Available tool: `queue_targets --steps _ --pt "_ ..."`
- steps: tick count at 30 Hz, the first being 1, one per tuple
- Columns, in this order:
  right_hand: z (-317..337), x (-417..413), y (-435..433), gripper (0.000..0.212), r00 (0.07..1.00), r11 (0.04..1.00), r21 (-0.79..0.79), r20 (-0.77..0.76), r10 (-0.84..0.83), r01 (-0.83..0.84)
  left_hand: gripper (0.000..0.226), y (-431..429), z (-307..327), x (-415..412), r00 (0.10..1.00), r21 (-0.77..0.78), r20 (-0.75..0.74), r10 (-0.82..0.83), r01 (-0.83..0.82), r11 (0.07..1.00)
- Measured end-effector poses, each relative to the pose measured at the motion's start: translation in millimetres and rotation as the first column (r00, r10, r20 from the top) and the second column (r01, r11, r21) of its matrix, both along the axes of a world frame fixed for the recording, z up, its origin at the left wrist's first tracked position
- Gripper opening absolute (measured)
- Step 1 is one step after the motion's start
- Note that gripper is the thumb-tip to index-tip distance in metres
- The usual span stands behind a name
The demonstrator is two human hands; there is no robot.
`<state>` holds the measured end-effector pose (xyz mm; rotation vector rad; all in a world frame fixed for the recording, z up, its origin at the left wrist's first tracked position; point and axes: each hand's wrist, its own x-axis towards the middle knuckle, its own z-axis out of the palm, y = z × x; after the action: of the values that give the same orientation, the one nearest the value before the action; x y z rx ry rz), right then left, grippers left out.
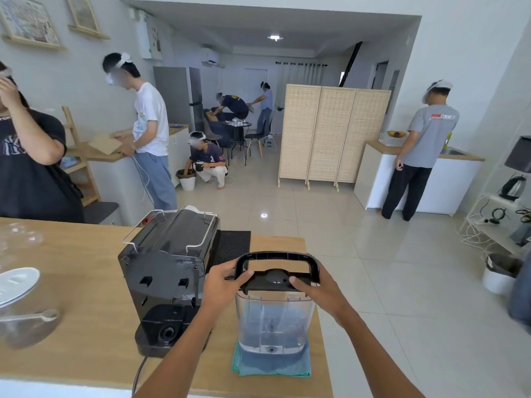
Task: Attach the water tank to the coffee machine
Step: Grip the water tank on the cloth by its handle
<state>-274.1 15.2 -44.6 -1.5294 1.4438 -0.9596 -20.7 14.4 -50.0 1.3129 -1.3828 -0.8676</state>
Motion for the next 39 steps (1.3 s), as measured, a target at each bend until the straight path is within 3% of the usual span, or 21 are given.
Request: queue_targets --steps 5,7,9,11,12,14,16,18,29,32,34,39 --pt "0.3 5.6 0.1 0.103 0.996 0.998 0.006 0.057 -0.062 0.061 0.031 2.9 -5.4 -3.7 0.998 -0.078 0.01 0.07 -0.069 0.995" --pt "2.7 9.3 2.2 0.094 0.992 0.996 0.005 0.092 -0.088 0.088 0.032 6.7 -2.2 -8.8 0.995 -0.08 -0.047 0.091 -0.095 0.992" --pt "2.4 12.1 2.7 0.082 0.986 0.994 0.007 0.122 -0.113 0.113 0.018 9.2 3.8 -15.0 0.979 -0.042 -0.122 0.16 -0.167 0.985" --pt "2.0 15.0 2.9 0.075 0.978 0.99 0.018 0.153 -0.141 0.14 0.06 7.3 6.7 -20.8 0.96 0.009 -0.153 0.235 -0.237 0.972" --pt "1.7 16.1 3.0 0.072 0.975 0.989 0.02 0.163 -0.149 0.147 0.066 5.7 7.1 -23.2 0.957 0.022 -0.142 0.254 -0.253 0.967" --pt "2.6 18.3 3.9 0.067 0.969 0.987 0.035 0.185 -0.162 0.158 0.071 3.0 8.1 -25.3 0.95 0.07 -0.172 0.26 -0.252 0.965" --pt "4.1 19.8 4.9 0.065 0.962 0.985 0.053 0.213 -0.174 0.167 0.056 1.1 3.3 -24.2 0.937 0.098 -0.207 0.281 -0.266 0.959" --pt "4.7 20.4 5.7 0.064 0.954 0.984 0.067 0.244 -0.174 0.162 0.038 -1.4 -1.4 -23.4 0.941 0.122 -0.228 0.249 -0.226 0.966" --pt "-5.6 5.3 11.1 0.071 0.958 0.993 0.097 0.272 -0.092 0.068 0.051 2.7 -11.7 -17.8 0.987 0.207 -0.16 -0.027 0.06 0.976" --pt "-11.2 0.8 25.7 0.076 0.964 0.996 0.038 0.25 -0.085 0.078 0.05 7.5 -16.8 -10.1 0.992 0.165 -0.103 -0.071 0.088 0.982" --pt "-30.4 5.0 33.0 0.079 0.982 0.995 0.092 0.179 -0.054 0.038 0.048 14.7 -38.3 -1.4 0.994 0.24 -0.07 -0.082 0.097 0.966" --pt "-28.0 4.8 35.8 0.085 0.995 0.999 0.028 0.092 -0.027 0.024 0.051 17.4 -35.0 -0.5 0.993 0.177 -0.006 -0.116 0.115 0.977"
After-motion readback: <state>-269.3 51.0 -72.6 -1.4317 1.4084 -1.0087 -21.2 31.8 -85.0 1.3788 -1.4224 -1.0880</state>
